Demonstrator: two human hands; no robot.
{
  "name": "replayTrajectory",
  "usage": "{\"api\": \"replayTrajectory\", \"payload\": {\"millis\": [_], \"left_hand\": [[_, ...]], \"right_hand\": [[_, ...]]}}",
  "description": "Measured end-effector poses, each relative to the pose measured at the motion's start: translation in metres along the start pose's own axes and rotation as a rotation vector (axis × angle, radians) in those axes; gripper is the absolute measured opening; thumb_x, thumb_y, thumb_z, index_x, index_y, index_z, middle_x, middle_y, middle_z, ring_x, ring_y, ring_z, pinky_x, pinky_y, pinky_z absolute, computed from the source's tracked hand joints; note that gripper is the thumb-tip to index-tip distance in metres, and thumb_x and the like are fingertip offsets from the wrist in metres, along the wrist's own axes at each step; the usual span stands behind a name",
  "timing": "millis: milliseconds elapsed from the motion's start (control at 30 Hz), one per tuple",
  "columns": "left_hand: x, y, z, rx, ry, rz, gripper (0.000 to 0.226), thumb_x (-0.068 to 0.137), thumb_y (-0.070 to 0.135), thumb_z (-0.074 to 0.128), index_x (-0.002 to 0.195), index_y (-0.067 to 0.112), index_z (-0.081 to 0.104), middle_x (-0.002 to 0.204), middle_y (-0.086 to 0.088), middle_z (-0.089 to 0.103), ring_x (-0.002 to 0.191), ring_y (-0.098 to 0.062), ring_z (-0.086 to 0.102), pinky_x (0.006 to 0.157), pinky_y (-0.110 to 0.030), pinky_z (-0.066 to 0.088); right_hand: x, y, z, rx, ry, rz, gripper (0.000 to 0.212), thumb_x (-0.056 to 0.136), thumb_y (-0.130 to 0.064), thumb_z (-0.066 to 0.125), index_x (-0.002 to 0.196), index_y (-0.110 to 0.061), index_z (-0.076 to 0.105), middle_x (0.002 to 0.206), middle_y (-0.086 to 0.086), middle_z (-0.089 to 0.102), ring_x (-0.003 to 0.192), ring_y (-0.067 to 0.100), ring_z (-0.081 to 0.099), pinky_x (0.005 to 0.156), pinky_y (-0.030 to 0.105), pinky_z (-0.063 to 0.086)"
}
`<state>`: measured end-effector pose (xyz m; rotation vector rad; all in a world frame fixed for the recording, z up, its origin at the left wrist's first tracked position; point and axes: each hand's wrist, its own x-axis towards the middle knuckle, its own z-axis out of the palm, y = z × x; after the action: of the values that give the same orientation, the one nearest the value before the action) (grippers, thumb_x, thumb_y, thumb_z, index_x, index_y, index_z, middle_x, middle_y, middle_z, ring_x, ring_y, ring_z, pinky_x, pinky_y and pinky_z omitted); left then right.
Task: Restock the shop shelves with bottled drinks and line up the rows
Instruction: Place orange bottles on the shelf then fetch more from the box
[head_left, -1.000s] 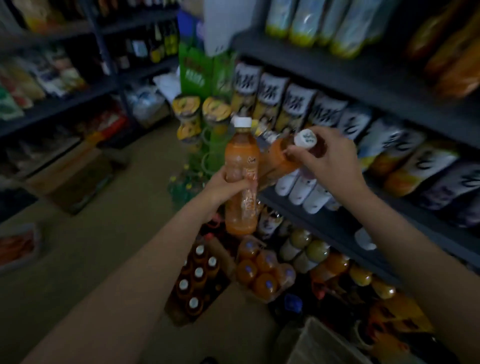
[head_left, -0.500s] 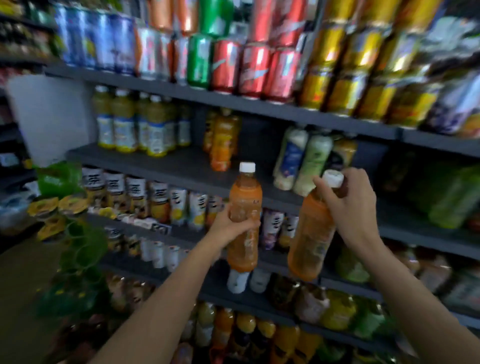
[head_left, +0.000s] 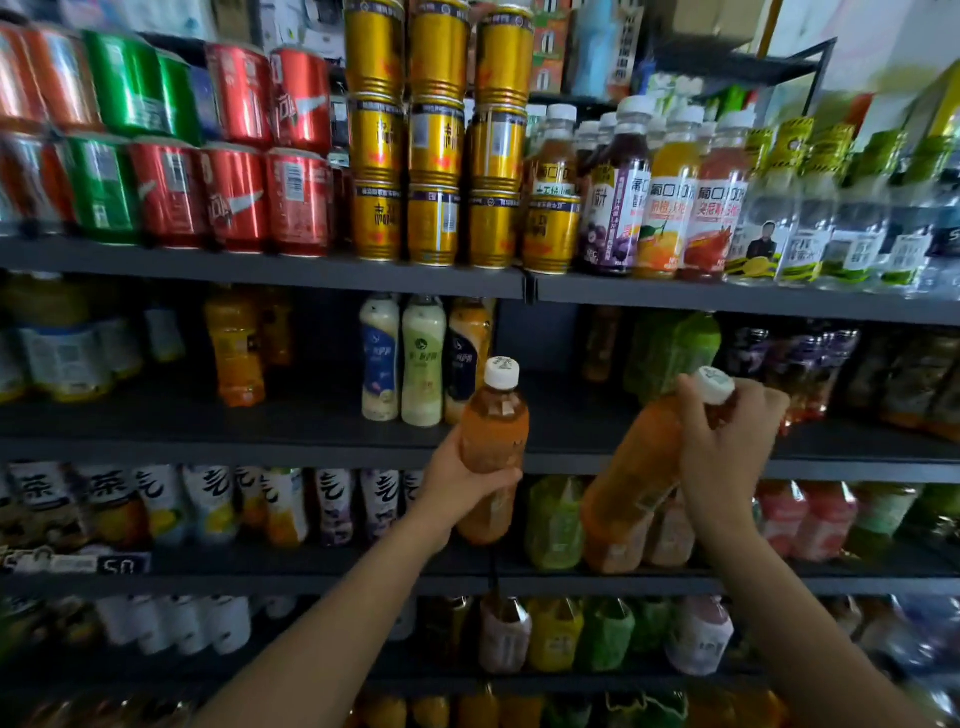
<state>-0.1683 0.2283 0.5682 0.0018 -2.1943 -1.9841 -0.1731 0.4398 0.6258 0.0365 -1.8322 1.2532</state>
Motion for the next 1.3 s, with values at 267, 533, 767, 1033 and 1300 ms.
{"api": "replayTrajectory", "payload": {"millis": [267, 533, 767, 1033, 1300], "left_hand": [[0.034, 0.010, 0.007, 0.051, 0.050, 0.059, 0.055, 0.068, 0.012, 0.080, 0.110, 0.029, 0.050, 0.104, 0.010, 0.060, 0.103, -0.013, 0.056, 0.091, -0.029, 0.043], [0.087, 0.003, 0.052, 0.084, 0.190, 0.042, 0.057, 0.067, 0.013, 0.080, 0.114, 0.026, 0.051, 0.101, 0.012, 0.061, 0.102, -0.013, 0.057, 0.090, -0.029, 0.043], [0.126, -0.006, 0.074, 0.076, 0.289, -0.001, 0.067, 0.066, 0.019, 0.081, 0.124, 0.022, 0.049, 0.117, 0.000, 0.061, 0.111, -0.018, 0.056, 0.101, -0.040, 0.042], [0.149, -0.001, 0.078, 0.059, 0.261, -0.038, 0.055, 0.072, 0.017, 0.077, 0.121, 0.022, 0.050, 0.105, 0.011, 0.062, 0.096, -0.003, 0.057, 0.074, -0.014, 0.044], [0.166, 0.013, 0.067, 0.373, 0.078, -0.233, 0.073, 0.076, 0.037, 0.073, 0.137, 0.030, 0.035, 0.130, 0.008, 0.051, 0.120, -0.012, 0.047, 0.102, -0.030, 0.038]], "right_hand": [[0.059, 0.035, 0.060, -0.014, -0.023, -0.074, 0.032, 0.088, -0.021, 0.062, 0.100, 0.007, 0.051, 0.115, 0.025, 0.041, 0.099, 0.029, 0.045, 0.087, 0.019, 0.030], [0.110, 0.075, 0.105, 0.125, -0.113, -0.113, 0.031, 0.089, -0.018, 0.061, 0.103, 0.007, 0.050, 0.118, 0.023, 0.041, 0.102, 0.018, 0.042, 0.089, 0.010, 0.025], [0.123, 0.121, 0.149, 0.183, -0.623, 0.098, 0.089, 0.075, -0.015, 0.076, 0.145, -0.022, 0.021, 0.139, 0.015, 0.035, 0.127, 0.030, 0.040, 0.099, 0.032, 0.035], [0.120, 0.177, 0.172, -0.132, -0.895, 0.139, 0.071, 0.071, -0.028, 0.078, 0.127, -0.007, 0.041, 0.123, 0.012, 0.057, 0.119, 0.032, 0.051, 0.103, 0.037, 0.035], [0.148, 0.203, 0.236, -0.238, -0.791, 0.319, 0.072, 0.073, -0.034, 0.076, 0.126, -0.002, 0.040, 0.129, 0.022, 0.051, 0.121, 0.040, 0.047, 0.102, 0.047, 0.040]]}}
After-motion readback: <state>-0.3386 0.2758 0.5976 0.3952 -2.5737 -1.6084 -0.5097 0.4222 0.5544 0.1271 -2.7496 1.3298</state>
